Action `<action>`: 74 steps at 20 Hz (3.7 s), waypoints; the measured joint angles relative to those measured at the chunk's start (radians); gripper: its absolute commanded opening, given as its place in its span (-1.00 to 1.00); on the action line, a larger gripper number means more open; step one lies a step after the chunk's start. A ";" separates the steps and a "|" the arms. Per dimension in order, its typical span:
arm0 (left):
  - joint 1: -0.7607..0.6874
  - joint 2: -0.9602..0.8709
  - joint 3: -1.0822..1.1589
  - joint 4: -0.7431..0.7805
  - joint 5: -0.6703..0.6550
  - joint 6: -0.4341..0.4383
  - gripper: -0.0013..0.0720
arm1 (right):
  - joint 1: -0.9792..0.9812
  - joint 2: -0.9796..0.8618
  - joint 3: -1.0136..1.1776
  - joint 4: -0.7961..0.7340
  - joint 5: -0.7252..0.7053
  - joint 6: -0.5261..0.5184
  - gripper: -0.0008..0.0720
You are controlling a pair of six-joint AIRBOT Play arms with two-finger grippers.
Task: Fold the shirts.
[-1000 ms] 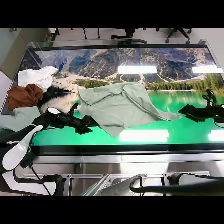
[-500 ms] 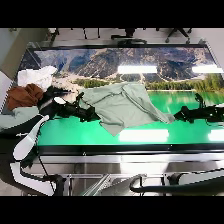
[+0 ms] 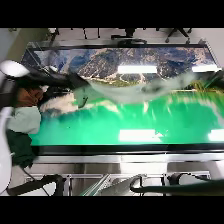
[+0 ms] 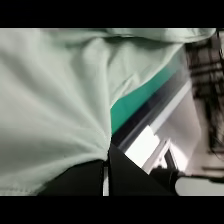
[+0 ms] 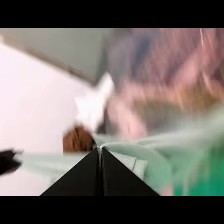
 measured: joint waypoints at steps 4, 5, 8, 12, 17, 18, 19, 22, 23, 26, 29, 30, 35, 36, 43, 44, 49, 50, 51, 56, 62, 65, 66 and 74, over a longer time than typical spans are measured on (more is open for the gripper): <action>0.081 0.129 0.361 -0.002 0.005 -0.053 -0.93 | -0.055 0.200 0.174 0.127 -0.190 -0.002 -0.93; 0.101 0.157 0.421 -0.002 0.019 -0.059 -0.93 | -0.062 0.243 0.203 0.139 -0.234 -0.007 -0.93; 0.161 0.251 0.463 -0.001 0.046 -0.063 -0.93 | -0.072 0.336 0.253 0.161 -0.314 -0.047 -0.93; 0.220 0.343 0.318 0.006 0.060 -0.020 -0.93 | -0.072 0.363 0.272 0.104 -0.340 -0.077 -0.93; 0.165 0.240 0.108 0.018 0.090 0.063 -0.93 | 0.112 0.223 0.184 -0.060 -0.325 -0.109 -0.93; 0.146 0.190 0.074 0.036 0.109 0.074 -0.92 | 0.179 0.177 0.156 -0.124 -0.361 -0.117 -0.93; 0.129 0.131 0.045 0.054 0.133 0.084 -0.92 | 0.244 0.123 0.131 -0.193 -0.415 -0.120 -0.93; 0.105 -0.084 0.017 0.091 0.184 0.100 -0.93 | 0.380 -0.062 0.092 -0.319 -0.584 -0.124 -0.93; 0.104 -0.163 0.029 0.095 0.188 0.099 -0.92 | 0.406 -0.122 0.086 -0.328 -0.632 -0.125 -0.93; 0.113 -0.365 0.112 0.060 0.179 0.091 -0.79 | 0.446 -0.270 0.076 -0.295 -0.725 -0.155 -0.33; 0.137 -0.491 0.221 0.021 0.123 0.060 0.61 | 0.443 -0.333 0.073 -0.283 -0.734 -0.177 -0.13; 0.151 -0.522 0.264 0.020 0.081 0.047 0.61 | 0.430 -0.334 0.073 -0.288 -0.708 -0.178 -0.13; 0.230 -0.535 0.346 0.037 -0.153 -0.040 0.61 | 0.275 -0.268 0.072 -0.455 -0.481 -0.076 0.19; 0.241 -0.516 0.328 0.066 -0.200 -0.055 0.61 | 0.241 -0.256 0.071 -0.500 -0.429 -0.040 0.18; 0.287 -0.217 -0.153 0.466 -0.273 -0.097 0.61 | 0.089 -0.228 -0.063 -0.671 -0.166 0.061 -0.02; 0.299 -0.165 -0.246 0.507 -0.245 -0.100 0.61 | 0.083 -0.227 -0.093 -0.678 -0.159 0.061 -0.02; 0.374 -0.044 -0.579 0.569 -0.040 -0.082 0.61 | 0.071 -0.225 -0.174 -0.693 -0.142 0.056 -0.02; 0.382 -0.050 -0.615 0.546 0.001 -0.061 0.61 | 0.071 -0.225 -0.179 -0.696 -0.141 0.052 -0.02; 0.386 -0.066 -0.641 0.513 0.036 -0.036 0.61 | 0.071 -0.225 -0.184 -0.697 -0.138 0.052 0.08; 0.366 -0.222 -0.649 0.340 0.134 0.073 0.61 | 0.070 -0.225 -0.193 -0.711 -0.131 0.049 0.25; 0.347 -0.385 -0.521 0.296 0.126 0.109 -0.92 | 0.085 -0.229 -0.231 -0.737 -0.119 0.047 0.47; 0.344 -0.401 -0.496 0.293 0.109 0.115 -0.92 | 0.130 -0.262 -0.261 -0.744 -0.128 0.036 0.47; 0.344 -0.402 -0.492 0.290 0.104 0.115 -0.92 | 0.148 -0.280 -0.266 -0.746 -0.134 0.033 0.46; 0.344 -0.404 -0.482 0.302 0.037 0.116 -0.93 | 0.264 -0.361 -0.274 -0.734 -0.120 0.005 -0.93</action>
